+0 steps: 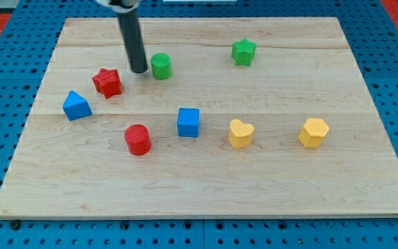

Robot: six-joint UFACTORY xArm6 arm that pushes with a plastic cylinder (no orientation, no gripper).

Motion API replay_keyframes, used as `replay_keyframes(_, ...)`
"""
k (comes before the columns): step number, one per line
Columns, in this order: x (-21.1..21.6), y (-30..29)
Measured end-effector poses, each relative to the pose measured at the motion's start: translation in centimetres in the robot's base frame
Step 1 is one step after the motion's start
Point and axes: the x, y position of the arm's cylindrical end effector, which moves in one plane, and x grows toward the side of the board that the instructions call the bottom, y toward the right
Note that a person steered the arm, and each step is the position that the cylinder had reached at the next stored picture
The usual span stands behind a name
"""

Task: Place the green circle to the left of green star

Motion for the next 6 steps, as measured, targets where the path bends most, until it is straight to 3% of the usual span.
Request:
replay_keyframes(1,0.1,0.9)
replay_keyframes(2,2.9,1.4)
replay_keyframes(4,-1.5,6.4)
replay_keyframes(5,1.7,12.3)
replay_keyframes(6,-2.2,16.2)
